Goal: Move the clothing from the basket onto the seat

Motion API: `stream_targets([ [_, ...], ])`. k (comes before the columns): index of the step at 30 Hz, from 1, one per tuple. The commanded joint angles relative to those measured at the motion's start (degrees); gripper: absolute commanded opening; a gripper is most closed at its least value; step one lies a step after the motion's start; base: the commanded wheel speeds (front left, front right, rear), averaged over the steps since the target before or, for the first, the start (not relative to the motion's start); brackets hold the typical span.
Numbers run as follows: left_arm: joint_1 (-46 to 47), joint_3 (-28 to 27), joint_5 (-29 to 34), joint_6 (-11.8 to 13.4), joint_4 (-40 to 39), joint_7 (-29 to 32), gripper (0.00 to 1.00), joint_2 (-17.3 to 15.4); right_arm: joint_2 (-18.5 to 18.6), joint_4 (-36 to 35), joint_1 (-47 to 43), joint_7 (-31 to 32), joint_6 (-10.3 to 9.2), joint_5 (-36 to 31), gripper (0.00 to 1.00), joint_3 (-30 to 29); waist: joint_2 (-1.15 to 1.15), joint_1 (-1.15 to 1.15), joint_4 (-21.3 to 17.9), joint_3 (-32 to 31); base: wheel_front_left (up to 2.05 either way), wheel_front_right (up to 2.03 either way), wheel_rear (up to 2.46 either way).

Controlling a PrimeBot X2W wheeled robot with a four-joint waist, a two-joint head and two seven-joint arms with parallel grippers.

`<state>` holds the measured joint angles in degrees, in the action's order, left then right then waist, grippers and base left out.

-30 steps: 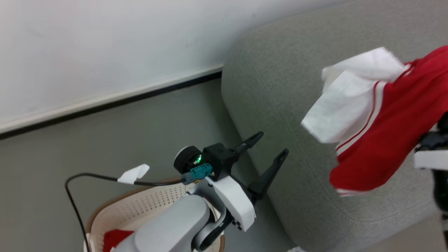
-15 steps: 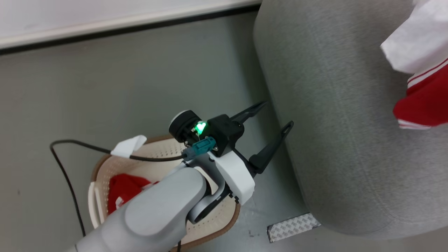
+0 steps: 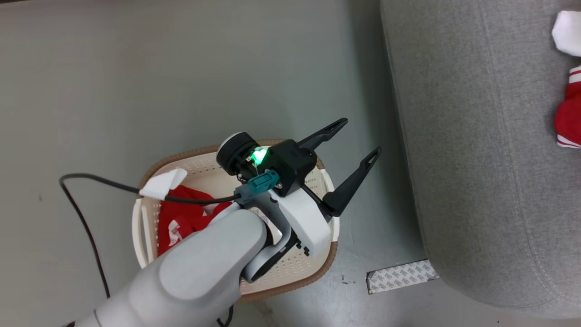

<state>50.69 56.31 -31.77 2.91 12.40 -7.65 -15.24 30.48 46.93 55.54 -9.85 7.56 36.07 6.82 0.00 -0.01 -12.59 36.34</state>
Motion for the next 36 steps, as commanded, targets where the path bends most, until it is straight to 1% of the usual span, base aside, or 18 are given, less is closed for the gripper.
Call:
stream_targets([
  [1, 0.66, -0.02, 0.21, -0.07, 0.08, -0.38, 1.00, -0.09, 0.44, 1.67, 0.88, 1.88, -0.14, 1.54, 0.00, 1.32, 0.00, 0.01, 0.37, 0.09, 0.00, 0.00, 0.00],
  [9, 0.15, -0.15, -0.66, 0.08, 0.97, -1.10, 1.00, 0.04, 2.01, 7.87, 1.77, 12.08, -0.14, 7.00, 0.00, 8.66, 0.00, 0.01, 0.96, -0.81, 0.00, 0.00, 0.00],
  [10, 0.06, -0.13, -0.72, 0.09, 1.09, -1.21, 1.00, 0.11, 2.20, 8.19, 1.82, 13.18, -0.14, 7.63, 0.10, 9.56, 0.00, 0.01, 0.97, -0.97, 0.00, 0.00, 0.00],
  [12, -0.12, -0.16, -0.94, 0.15, 1.34, -1.50, 1.00, 0.20, 2.21, 8.52, 1.91, 14.99, -0.14, 9.17, 0.38, 10.84, 0.00, 0.01, 0.92, -1.41, 0.00, 0.00, 0.00],
  [13, -0.21, -0.20, -1.12, 0.19, 1.45, -1.62, 1.00, 0.26, 2.09, 8.68, 1.77, 15.92, -0.14, 9.93, 0.49, 11.39, 0.00, 0.01, 0.86, -1.70, 0.00, 0.00, 0.00],
  [14, -0.33, -0.24, -1.24, 0.20, 1.57, -1.73, 1.00, 0.31, 2.00, 8.84, 1.63, 16.93, -0.14, 10.67, 0.79, 12.05, 0.00, 0.01, 0.79, -2.06, 0.00, 0.00, 0.00],
  [15, -0.44, -0.28, -1.27, 0.22, 1.76, -1.96, 1.00, 0.35, 2.08, 8.75, 1.56, 17.66, -0.14, 11.29, 1.00, 12.77, 0.00, 0.01, 0.73, -2.47, 0.00, 0.00, 0.00],
  [19, -1.28, -0.39, -1.73, 0.13, 2.71, -2.85, 1.00, 0.50, 3.51, 8.81, 1.25, 18.83, -0.14, 12.83, 1.00, 15.03, 0.00, 0.01, 0.71, -5.00, 0.00, 0.00, 0.00],
  [22, -2.30, -0.65, -2.41, 0.20, 3.47, -3.75, 1.00, 0.62, 3.64, 8.75, 0.50, 19.75, -0.14, 13.54, 1.00, 17.10, 0.00, 0.01, 0.57, -7.76, 0.00, 0.00, 0.00],
  [27, -4.53, -1.30, -3.78, 0.40, 4.60, -5.11, 1.00, 0.54, 4.99, 7.33, -0.65, 20.86, -0.14, 14.55, 1.00, 20.82, 0.00, 0.01, -0.08, -12.80, 0.00, 0.00, 0.00],
  [36, -9.45, -2.92, -5.96, 1.27, 4.80, -6.62, 1.00, -0.27, 8.03, 1.49, -3.34, 20.01, -0.14, 16.52, 1.00, 26.04, 0.00, 0.01, -0.73, -21.00, 0.00, 0.00, 0.00],
])
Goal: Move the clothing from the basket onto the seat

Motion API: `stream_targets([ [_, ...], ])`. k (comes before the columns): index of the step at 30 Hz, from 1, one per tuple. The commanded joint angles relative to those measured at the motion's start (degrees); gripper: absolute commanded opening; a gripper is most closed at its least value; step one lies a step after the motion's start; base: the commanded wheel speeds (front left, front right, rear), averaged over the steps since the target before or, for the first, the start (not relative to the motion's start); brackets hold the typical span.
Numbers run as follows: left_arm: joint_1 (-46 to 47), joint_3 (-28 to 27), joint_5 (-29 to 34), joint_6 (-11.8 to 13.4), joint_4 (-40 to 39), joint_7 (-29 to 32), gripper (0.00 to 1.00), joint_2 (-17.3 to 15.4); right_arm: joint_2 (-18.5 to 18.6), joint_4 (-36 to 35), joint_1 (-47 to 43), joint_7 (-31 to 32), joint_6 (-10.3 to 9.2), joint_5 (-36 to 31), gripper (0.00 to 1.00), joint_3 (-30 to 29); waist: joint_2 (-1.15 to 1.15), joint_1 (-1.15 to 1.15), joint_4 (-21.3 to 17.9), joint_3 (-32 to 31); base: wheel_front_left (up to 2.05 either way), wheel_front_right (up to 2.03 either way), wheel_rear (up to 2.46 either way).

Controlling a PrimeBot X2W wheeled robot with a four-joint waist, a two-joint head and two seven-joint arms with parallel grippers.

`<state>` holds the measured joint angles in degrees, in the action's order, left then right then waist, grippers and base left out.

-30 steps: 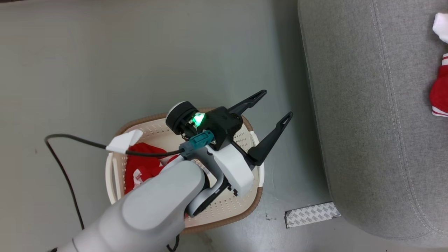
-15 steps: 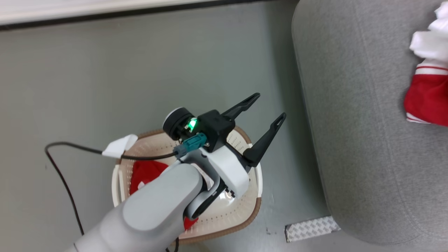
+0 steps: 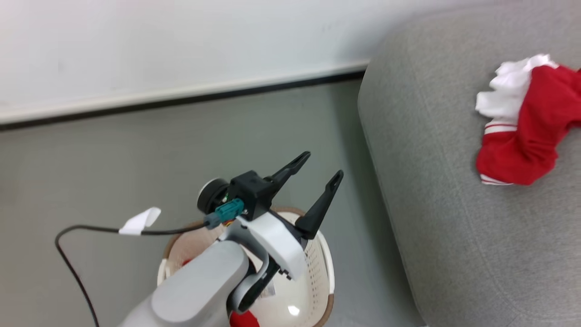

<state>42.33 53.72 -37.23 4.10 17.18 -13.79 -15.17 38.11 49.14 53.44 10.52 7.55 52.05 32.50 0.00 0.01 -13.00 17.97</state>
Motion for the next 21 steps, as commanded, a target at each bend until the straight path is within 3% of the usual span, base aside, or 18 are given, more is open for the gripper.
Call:
stream_targets([
  [1, -1.09, -0.33, -0.50, 0.08, 0.02, -0.48, 1.00, -0.34, 0.40, -0.72, -1.24, -0.36, -0.13, 0.55, 1.00, 0.35, 0.00, -0.01, -0.32, -2.63, 0.00, 0.00, 0.00],
  [12, -8.51, -4.37, -2.60, 2.31, -1.99, -1.36, 1.00, -1.95, 2.69, -13.20, -6.25, -9.00, -0.13, 2.48, 1.00, 2.81, 0.00, -0.01, 1.73, -12.65, 0.00, 0.00, 0.00],
  [21, -16.29, -11.89, -3.73, 5.53, -5.23, -1.33, 1.00, -5.50, -1.72, -21.91, -15.27, -21.58, -0.13, -0.39, 1.00, -0.05, 0.00, -0.01, 4.84, -17.39, 0.00, 0.00, 0.00],
])
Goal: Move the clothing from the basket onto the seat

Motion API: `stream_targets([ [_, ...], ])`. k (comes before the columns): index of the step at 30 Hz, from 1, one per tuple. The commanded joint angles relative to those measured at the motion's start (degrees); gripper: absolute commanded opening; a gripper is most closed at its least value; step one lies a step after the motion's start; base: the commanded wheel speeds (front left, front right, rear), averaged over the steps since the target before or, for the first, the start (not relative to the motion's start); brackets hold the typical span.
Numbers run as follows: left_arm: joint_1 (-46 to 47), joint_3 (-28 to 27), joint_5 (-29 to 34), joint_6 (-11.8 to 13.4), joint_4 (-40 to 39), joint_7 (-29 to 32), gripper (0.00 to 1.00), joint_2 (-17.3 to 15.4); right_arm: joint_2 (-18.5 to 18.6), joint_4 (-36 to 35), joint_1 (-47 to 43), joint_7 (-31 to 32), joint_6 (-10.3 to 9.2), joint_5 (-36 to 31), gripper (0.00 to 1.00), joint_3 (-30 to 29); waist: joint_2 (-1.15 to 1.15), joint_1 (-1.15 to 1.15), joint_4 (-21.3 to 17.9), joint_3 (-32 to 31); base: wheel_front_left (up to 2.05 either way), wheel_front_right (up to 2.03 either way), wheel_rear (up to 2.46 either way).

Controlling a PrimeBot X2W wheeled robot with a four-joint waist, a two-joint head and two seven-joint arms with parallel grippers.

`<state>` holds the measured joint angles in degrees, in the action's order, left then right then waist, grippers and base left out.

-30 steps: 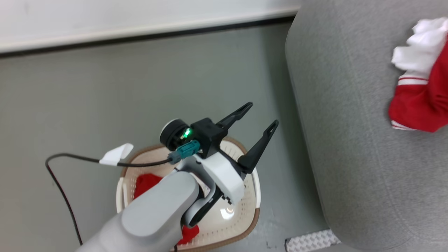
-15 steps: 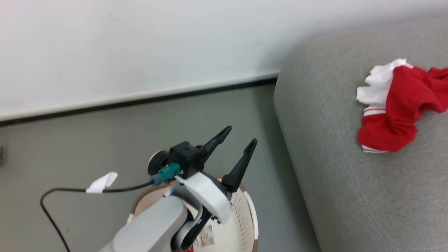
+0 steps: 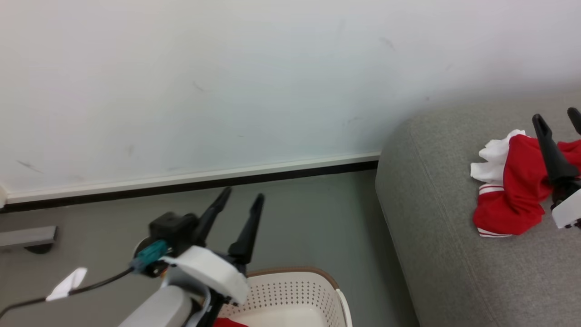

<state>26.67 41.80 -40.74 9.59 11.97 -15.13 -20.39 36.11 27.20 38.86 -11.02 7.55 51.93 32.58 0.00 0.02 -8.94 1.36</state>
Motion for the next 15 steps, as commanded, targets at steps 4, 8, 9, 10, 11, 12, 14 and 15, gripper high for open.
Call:
stream_targets([
  [4, -5.38, -4.70, 0.67, 1.72, -1.77, -0.01, 1.00, -2.05, -2.75, -2.37, -4.58, -2.70, -0.13, -3.46, 1.00, -3.08, 0.00, -0.02, 1.76, -1.64, 0.00, 0.00, 0.00],
  [8, -9.85, -9.86, 2.25, 3.56, -3.90, -0.01, 1.00, -2.60, -6.45, -4.51, -9.31, -3.67, -0.13, -6.19, 1.00, -7.45, 0.00, -0.02, 2.85, -2.17, 0.00, 0.00, 0.00],
  [9, -10.97, -11.20, 2.72, 3.95, -4.42, -0.01, 1.00, -2.63, -7.44, -5.00, -10.58, -3.63, -0.13, -6.69, 1.00, -8.30, 0.00, -0.02, 3.07, -2.25, 0.00, 0.00, 0.00],
  [10, -12.04, -12.31, 3.50, 4.23, -4.80, -0.02, 1.00, -2.76, -7.97, -5.48, -11.56, -3.75, -0.13, -7.62, 1.00, -9.38, 0.00, -0.02, 3.32, -2.32, 0.00, 0.00, 0.00],
  [11, -13.03, -13.11, 3.92, 4.48, -5.21, -0.02, 1.00, -2.82, -8.82, -6.03, -12.64, -3.84, -0.13, -8.16, 1.00, -10.48, 0.00, -0.02, 3.61, -2.38, 0.00, 0.00, 0.00],
  [12, -13.94, -14.17, 4.43, 4.56, -5.59, -0.02, 1.00, -2.71, -9.99, -6.55, -13.99, -3.91, -0.13, -8.71, 1.00, -11.34, 0.00, -0.02, 3.96, -2.46, 0.00, 0.00, 0.00],
  [14, -15.68, -16.01, 5.71, 4.76, -6.16, -0.02, 1.00, -2.32, -11.72, -7.61, -16.63, -4.01, -0.13, -10.63, 1.00, -12.94, 0.00, -0.02, 4.65, -2.60, 0.00, 0.00, 0.00],
  [15, -16.47, -16.98, 6.22, 4.64, -6.30, -0.02, 1.00, -1.99, -12.71, -8.14, -17.95, -4.06, -0.13, -11.46, 1.00, -13.83, 0.00, -0.02, 4.99, -2.68, 0.00, 0.00, 0.00],
])
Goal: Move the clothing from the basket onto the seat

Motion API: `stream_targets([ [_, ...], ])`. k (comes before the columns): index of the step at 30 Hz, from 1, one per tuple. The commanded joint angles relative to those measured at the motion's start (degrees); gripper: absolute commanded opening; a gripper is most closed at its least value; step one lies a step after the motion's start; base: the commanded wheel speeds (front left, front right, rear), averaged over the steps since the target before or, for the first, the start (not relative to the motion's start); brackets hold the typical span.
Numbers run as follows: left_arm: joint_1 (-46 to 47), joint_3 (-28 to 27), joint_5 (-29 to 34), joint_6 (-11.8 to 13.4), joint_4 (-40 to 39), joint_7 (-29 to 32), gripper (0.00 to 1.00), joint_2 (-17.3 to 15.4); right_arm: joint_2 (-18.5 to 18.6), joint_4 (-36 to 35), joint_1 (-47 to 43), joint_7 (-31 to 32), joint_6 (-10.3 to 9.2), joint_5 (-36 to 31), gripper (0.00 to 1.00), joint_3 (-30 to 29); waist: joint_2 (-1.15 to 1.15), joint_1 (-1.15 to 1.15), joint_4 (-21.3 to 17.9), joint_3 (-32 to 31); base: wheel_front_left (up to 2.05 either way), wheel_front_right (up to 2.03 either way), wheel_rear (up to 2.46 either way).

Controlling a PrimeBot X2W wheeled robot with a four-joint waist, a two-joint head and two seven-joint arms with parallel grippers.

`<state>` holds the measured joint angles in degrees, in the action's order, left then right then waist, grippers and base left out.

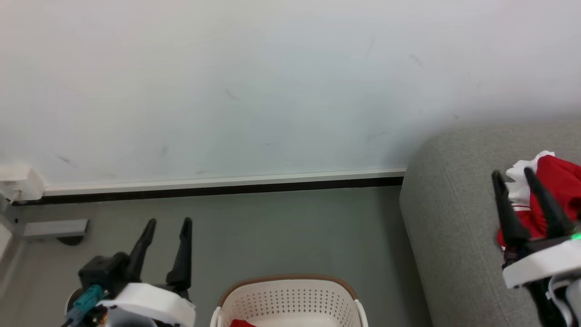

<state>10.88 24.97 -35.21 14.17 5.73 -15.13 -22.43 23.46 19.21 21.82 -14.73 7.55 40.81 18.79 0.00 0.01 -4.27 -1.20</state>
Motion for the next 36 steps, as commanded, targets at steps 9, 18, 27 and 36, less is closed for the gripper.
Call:
stream_targets([
  [9, -7.52, -9.73, 7.62, -2.14, -1.21, -0.02, 1.00, 5.20, -7.60, -7.68, -12.90, -0.45, -0.13, -11.11, 1.00, -8.61, 0.00, -0.01, 2.94, -0.66, 0.00, 0.00, 0.00],
  [18, -13.25, -19.09, 16.33, -7.11, -2.36, -0.03, 1.00, 12.04, -12.82, -11.04, -21.04, -0.41, -0.13, -17.52, 1.00, -10.48, 0.00, -0.01, 3.92, -0.41, 0.00, 0.00, 0.00],
  [27, -13.75, -24.47, 21.86, -12.68, 0.48, -0.03, 1.00, 16.14, -14.31, -11.37, -20.54, -0.41, -0.13, -20.23, 1.00, -10.03, 0.00, -0.01, 3.44, -0.11, 0.00, 0.00, 0.00],
  [36, -12.69, -27.69, 24.87, -15.83, 1.41, -0.03, 1.00, 18.09, -14.24, -11.16, -19.85, -0.41, -0.13, -20.84, 1.00, -10.10, 0.00, -0.01, 3.23, 0.12, 0.00, 0.00, 0.00],
])
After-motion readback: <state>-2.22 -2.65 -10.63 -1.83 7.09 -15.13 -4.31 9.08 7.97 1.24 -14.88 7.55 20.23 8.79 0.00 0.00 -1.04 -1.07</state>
